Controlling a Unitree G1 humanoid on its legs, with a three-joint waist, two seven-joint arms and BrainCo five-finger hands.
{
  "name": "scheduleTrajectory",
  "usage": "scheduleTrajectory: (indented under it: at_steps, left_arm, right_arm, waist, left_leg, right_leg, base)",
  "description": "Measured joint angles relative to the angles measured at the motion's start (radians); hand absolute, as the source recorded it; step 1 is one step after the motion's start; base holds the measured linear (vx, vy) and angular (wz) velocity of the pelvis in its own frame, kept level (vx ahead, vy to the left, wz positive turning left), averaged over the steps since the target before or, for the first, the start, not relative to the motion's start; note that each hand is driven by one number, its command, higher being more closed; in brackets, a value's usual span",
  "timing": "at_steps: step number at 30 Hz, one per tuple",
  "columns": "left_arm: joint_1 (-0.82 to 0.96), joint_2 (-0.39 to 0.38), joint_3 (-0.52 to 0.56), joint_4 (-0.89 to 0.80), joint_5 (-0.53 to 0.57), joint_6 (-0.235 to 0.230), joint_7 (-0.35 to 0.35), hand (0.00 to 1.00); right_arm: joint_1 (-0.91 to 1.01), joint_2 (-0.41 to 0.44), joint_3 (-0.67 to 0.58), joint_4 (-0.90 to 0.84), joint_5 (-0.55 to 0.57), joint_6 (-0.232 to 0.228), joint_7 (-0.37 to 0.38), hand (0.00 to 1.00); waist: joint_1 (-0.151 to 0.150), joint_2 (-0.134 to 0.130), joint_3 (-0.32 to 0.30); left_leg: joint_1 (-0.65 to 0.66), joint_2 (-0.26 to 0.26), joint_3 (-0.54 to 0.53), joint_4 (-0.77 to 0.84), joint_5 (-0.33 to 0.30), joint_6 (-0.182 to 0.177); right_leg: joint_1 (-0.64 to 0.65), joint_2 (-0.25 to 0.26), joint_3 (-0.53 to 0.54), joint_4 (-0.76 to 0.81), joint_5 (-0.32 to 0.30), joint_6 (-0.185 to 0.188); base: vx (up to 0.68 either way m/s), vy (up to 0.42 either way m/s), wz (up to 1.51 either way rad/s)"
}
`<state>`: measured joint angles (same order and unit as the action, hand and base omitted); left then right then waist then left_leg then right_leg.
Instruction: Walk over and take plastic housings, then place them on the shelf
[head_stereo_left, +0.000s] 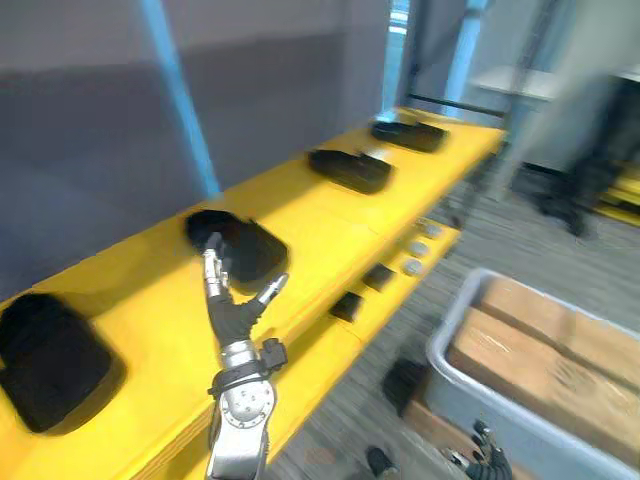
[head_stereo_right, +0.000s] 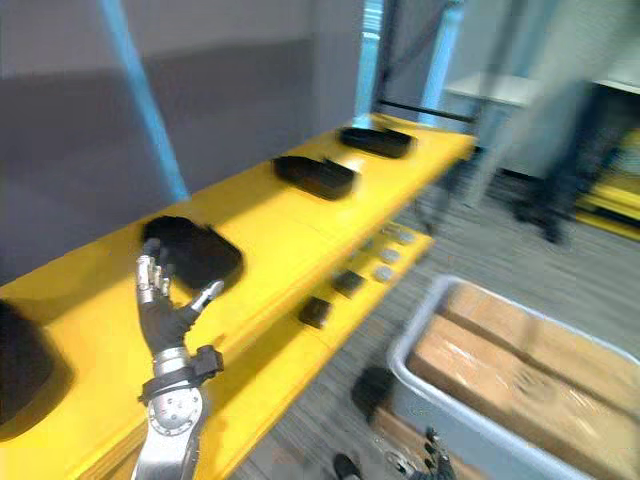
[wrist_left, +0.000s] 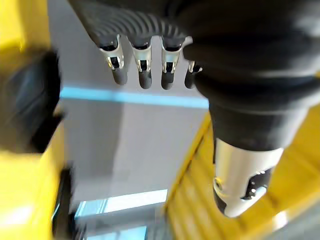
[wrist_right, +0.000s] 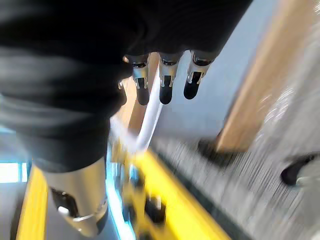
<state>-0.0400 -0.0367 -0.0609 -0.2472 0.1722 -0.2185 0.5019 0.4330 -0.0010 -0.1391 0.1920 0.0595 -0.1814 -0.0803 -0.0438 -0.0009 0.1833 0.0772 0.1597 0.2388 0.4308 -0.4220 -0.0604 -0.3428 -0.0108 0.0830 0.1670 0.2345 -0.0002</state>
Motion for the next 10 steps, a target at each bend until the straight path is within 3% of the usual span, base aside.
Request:
scheduleTrajectory:
  at_steps: [1,2,3,4,5,7,8,9,10]
  left_arm:
    - [-0.003,-0.011,0.019,-0.001,-0.001,0.0,0.004,0.0]
    - [-0.003,-0.01,0.027,-0.001,-0.003,0.0,0.004,0.0]
    - [0.0,-0.005,0.035,-0.001,-0.004,-0.003,0.003,0.0]
    - [0.0,-0.002,0.039,-0.001,-0.004,-0.005,0.003,0.0]
    - [0.01,0.008,0.065,-0.001,-0.009,-0.016,-0.004,0.0]
    - [0.037,0.019,0.116,0.007,-0.015,-0.017,-0.013,0.0]
    - [0.059,0.028,0.158,0.027,-0.026,-0.017,-0.022,0.0]
    - [0.071,0.019,0.185,0.094,-0.049,-0.014,-0.037,0.0]
    - [0.081,0.026,0.195,0.141,-0.067,-0.005,-0.059,0.0]
  right_arm:
    - [-0.026,-0.003,-0.024,0.033,0.002,0.001,-0.002,0.0]
    - [-0.036,-0.003,-0.039,0.056,0.003,0.002,-0.004,0.0]
    - [-0.049,-0.005,-0.068,0.098,-0.009,0.006,-0.009,0.0]
    - [-0.051,-0.007,-0.081,0.106,-0.016,0.007,-0.011,0.0]
    - [-0.071,-0.031,-0.094,0.106,-0.031,0.007,-0.015,0.0]
    - [-0.112,-0.071,-0.093,0.096,-0.042,0.006,-0.016,0.0]
    - [-0.161,-0.104,-0.095,0.091,-0.052,0.005,-0.017,0.0]
    - [-0.213,-0.149,-0.097,0.099,-0.054,0.006,-0.018,0.0]
    - [-0.242,-0.163,-0.097,0.099,-0.057,0.005,-0.019,0.0]
  waist:
    - [0.01,0.0,0.013]
    - [0.004,0.004,0.02]
    - [-0.002,0.008,0.016]
    - [-0.003,0.006,0.01]
    - [-0.001,0.0,-0.009]
    - [0.002,-0.014,-0.039]
    - [0.013,-0.03,-0.052]
    - [0.03,0.019,-0.063]
    - [0.033,0.035,-0.072]
  left_leg:
    - [0.019,0.003,0.09,-0.032,0.032,0.012]
    - [0.034,0.004,0.117,-0.05,0.049,0.014]
    - [0.055,0.005,0.159,-0.086,0.081,0.014]
    - [0.059,0.005,0.176,-0.097,0.09,0.016]
    - [0.056,0.005,0.225,-0.118,0.112,0.01]
    - [0.038,-0.001,0.268,-0.116,0.117,0.003]
    - [0.01,-0.027,0.277,-0.116,0.116,0.001]
    - [-0.024,-0.036,0.214,-0.14,0.123,0.005]
    - [-0.035,-0.045,0.166,-0.175,0.14,0.024]
  right_leg:
    - [-0.066,-0.031,-0.107,0.198,-0.108,-0.048]
    - [-0.073,-0.044,-0.127,0.308,-0.16,-0.043]
    - [-0.054,-0.066,-0.124,0.48,-0.262,-0.012]
    - [-0.033,-0.079,-0.121,0.54,-0.309,-0.004]
    - [0.034,-0.116,-0.123,0.598,-0.413,0.015]
    - [0.112,-0.158,-0.132,0.56,-0.483,0.04]
    - [0.149,-0.163,-0.158,0.405,-0.538,0.066]
    - [0.17,-0.117,-0.162,0.269,-0.503,0.049]
    - [0.195,-0.079,-0.151,0.176,-0.454,0.029]
  base:
    - [-0.46,0.15,-2.16]
    - [-0.4,0.1,-1.64]
    - [-0.24,0.013,-0.92]
    - [-0.23,-0.041,-1.15]
    - [-0.16,-0.106,-1.05]
    - [-0.1,-0.156,-1.1]
    - [-0.08,-0.208,-1.33]
    - [-0.07,-0.18,-1.36]
    - [-0.07,-0.106,-0.8]
